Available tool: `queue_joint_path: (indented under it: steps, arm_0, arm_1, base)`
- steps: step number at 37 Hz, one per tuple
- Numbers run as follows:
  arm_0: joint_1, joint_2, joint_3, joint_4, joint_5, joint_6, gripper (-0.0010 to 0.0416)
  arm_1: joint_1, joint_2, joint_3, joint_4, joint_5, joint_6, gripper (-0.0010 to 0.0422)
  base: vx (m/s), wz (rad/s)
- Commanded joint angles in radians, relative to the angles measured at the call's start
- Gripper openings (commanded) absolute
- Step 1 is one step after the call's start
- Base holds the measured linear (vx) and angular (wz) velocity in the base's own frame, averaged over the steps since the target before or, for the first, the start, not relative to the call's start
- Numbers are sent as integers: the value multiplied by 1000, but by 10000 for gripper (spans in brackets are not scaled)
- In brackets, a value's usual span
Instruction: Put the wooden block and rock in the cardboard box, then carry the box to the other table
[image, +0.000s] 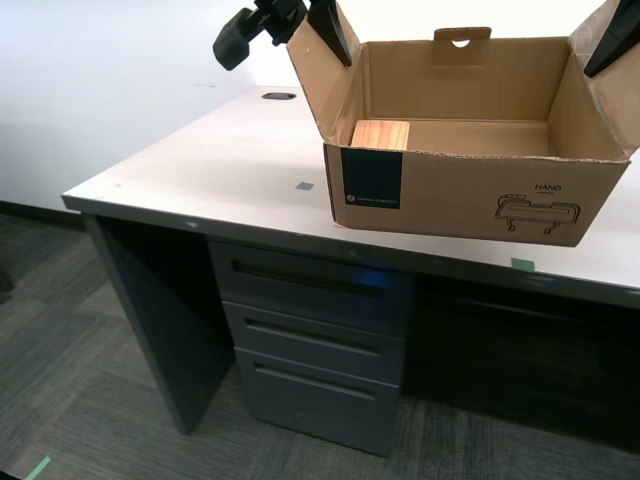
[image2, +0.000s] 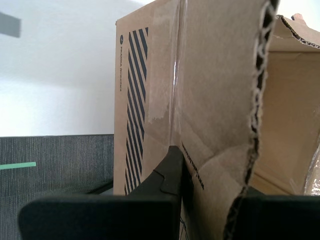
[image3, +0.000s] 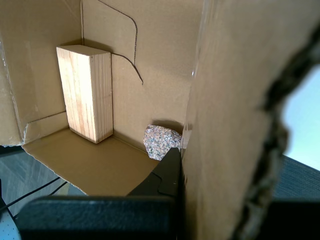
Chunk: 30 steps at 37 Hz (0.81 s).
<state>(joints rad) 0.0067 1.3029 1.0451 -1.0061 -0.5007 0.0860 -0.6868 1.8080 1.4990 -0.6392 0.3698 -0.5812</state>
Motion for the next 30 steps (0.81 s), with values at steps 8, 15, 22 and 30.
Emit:
queue_joint_path:
  steps: [8, 15, 22, 30]
  arm_0:
    - [2, -1, 1, 7, -23, -5, -1]
    - [2, -1, 1, 8, -24, -5, -1]
    - [2, -1, 1, 8, -23, -4, -1]
    - [2, -1, 1, 6, -24, -5, -1]
  arm_1:
    - [-7, -2, 2, 13, 19, -16, -1]
    - [-7, -2, 2, 13, 19, -17, -1]
    - [-7, -2, 2, 13, 19, -11, -1]
    - [-7, -2, 2, 12, 20, -11, -1]
  base:
    - [-3, 238]
    - [-6, 282]
    - [-5, 328]
    - [0, 376]
